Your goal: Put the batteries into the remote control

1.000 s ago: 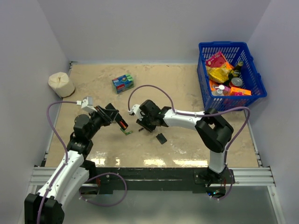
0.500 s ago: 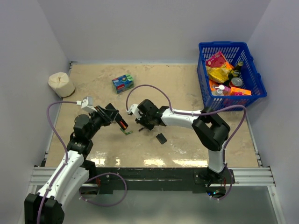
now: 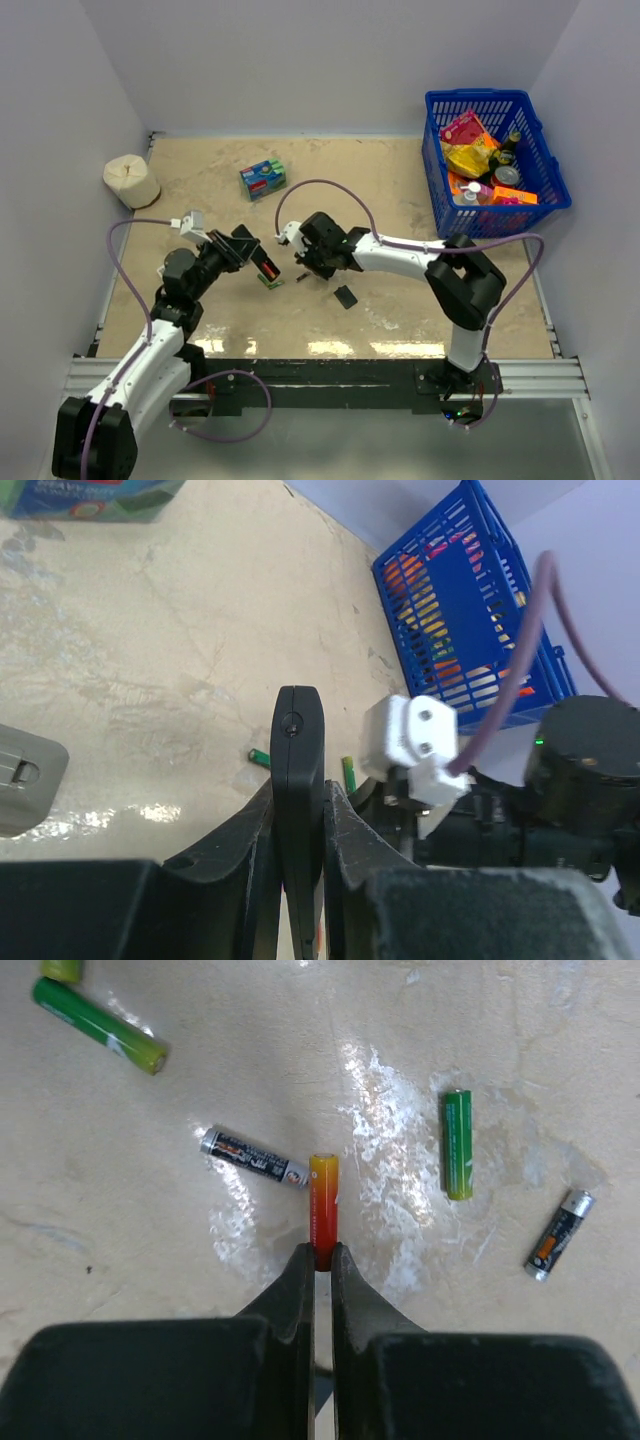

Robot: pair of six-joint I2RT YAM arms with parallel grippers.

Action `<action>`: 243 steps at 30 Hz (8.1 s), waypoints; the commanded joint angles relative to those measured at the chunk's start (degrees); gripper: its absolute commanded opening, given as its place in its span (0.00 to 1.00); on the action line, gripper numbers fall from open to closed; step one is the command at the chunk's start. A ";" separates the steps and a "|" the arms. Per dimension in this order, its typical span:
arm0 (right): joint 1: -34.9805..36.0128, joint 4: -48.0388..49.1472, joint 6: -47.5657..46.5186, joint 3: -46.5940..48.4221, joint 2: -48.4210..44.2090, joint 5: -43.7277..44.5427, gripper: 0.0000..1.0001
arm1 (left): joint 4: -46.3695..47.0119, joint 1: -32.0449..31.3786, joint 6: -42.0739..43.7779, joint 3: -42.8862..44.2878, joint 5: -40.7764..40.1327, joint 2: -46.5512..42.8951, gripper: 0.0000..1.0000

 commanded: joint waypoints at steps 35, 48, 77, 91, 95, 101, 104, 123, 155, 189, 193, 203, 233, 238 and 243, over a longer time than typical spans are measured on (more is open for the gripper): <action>6.91 -16.35 18.98 14.92 -14.67 -3.38 0.00 | 44.22 -0.23 -17.54 -7.91 7.23 11.95 0.00; 6.91 -18.98 22.05 18.26 -12.13 -2.76 0.00 | 44.74 -2.16 -17.63 -8.17 6.44 11.86 0.00; 7.00 -26.54 21.53 26.35 -8.61 -0.66 0.25 | 50.98 -4.27 -28.70 -10.72 1.17 15.37 0.00; 7.00 -27.51 21.09 31.00 -8.96 0.84 0.37 | 52.56 -4.27 -36.87 -12.83 -0.41 18.45 0.00; 7.00 -26.99 19.95 33.81 -10.89 0.41 0.53 | 53.35 -4.27 -39.77 -13.27 -0.41 19.77 0.00; 6.04 -24.35 14.15 29.62 -16.85 -2.84 0.58 | 56.34 -4.27 -44.78 -13.27 -0.41 21.26 0.00; 3.32 -22.25 12.48 24.01 -20.72 -8.02 0.57 | 56.87 -4.27 -46.45 -12.57 -0.06 21.53 0.00; -6.36 2.81 15.10 -0.28 -31.29 -36.25 0.62 | 56.78 -4.53 -50.94 -9.40 3.45 20.30 0.00; -6.27 8.17 17.04 -1.07 -26.28 -37.04 0.60 | 55.82 -5.41 -51.11 -7.91 4.24 16.96 0.00; -6.88 7.30 28.03 0.59 -20.56 -38.71 0.11 | 70.93 -5.59 -44.70 -2.37 12.59 20.91 0.00; -6.97 6.51 28.73 1.91 -19.51 -39.94 0.06 | 74.35 -5.59 -44.35 -2.11 13.21 21.26 0.00; -6.97 0.53 27.59 6.57 -17.66 -41.35 0.27 | 72.70 -6.03 -42.24 -0.78 14.01 21.44 0.00; -6.97 8.09 36.56 4.20 -21.00 -36.60 0.53 | 56.43 -6.03 -27.73 -0.17 12.86 18.63 0.00; -6.88 7.82 36.47 3.50 -20.04 -37.83 0.53 | 56.87 -6.03 -28.17 0.00 12.42 19.33 0.00; -6.97 7.56 35.77 2.71 -19.68 -38.01 0.50 | 57.49 -6.03 -28.44 0.27 12.33 19.94 0.00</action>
